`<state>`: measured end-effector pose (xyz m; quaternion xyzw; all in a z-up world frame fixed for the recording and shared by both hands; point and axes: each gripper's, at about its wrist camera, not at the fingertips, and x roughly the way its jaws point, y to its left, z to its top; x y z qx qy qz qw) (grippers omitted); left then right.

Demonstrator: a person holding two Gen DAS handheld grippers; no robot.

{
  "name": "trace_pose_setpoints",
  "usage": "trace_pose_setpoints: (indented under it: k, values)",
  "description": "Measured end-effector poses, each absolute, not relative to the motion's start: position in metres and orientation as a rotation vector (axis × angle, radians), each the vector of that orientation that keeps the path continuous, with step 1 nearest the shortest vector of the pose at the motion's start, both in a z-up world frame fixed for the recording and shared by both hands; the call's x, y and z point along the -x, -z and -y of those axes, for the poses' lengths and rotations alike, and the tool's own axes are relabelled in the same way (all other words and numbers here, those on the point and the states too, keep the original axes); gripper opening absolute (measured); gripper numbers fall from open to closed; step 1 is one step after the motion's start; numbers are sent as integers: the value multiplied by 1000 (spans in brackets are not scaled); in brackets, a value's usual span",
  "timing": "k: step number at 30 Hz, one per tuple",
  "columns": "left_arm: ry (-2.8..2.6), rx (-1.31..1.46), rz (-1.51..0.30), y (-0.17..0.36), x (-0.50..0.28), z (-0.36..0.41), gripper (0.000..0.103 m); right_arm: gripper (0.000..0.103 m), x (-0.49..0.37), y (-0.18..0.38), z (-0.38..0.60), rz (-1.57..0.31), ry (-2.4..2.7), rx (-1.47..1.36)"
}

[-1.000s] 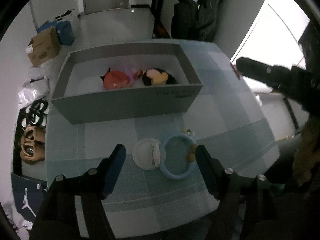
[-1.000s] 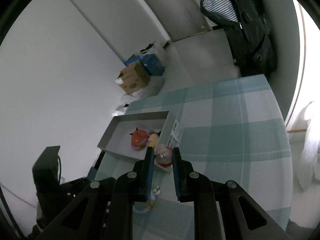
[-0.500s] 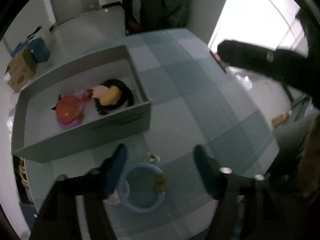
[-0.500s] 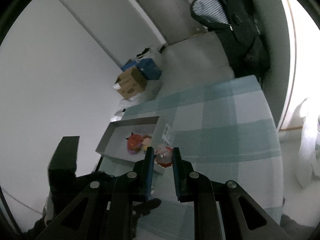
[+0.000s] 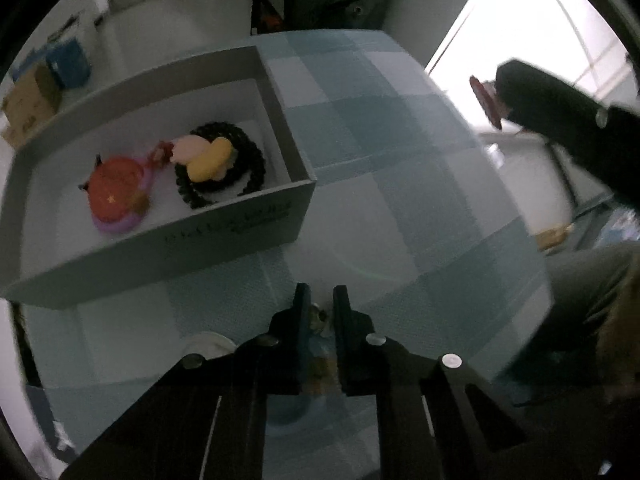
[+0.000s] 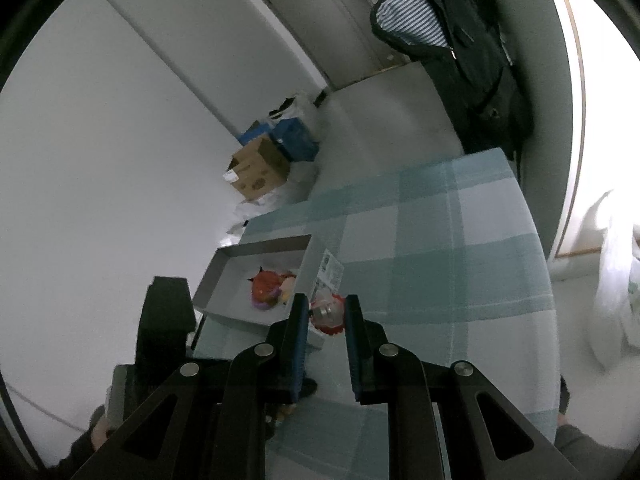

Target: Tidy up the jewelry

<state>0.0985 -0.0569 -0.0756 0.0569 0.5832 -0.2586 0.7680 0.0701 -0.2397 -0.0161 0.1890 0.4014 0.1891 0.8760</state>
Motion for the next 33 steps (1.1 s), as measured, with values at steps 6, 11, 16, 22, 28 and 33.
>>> trace_pose_setpoints:
  k: [6,11,16,22,28,33]
  values:
    - [608,-16,-1168,43,-89,41,0,17,-70,12,238,-824,-404,-407]
    - [641,98,-1111,18,-91,20,0,17,-73,11,229,-825,-417,-395]
    - [645,203,-1041,-3,-96,8,0,17,-77,12,219,-834,-439,-397]
    - [615,277,-997,-16,-109,-14,0,17,-85,12,197,-830,-493,-373]
    - [585,327,-996,-7,-129,-22,0,17,-99,16,176,-845,-533,-369]
    - [561,378,-1005,-6,-141,-42,0,17,-115,24,167,-875,-547,-399]
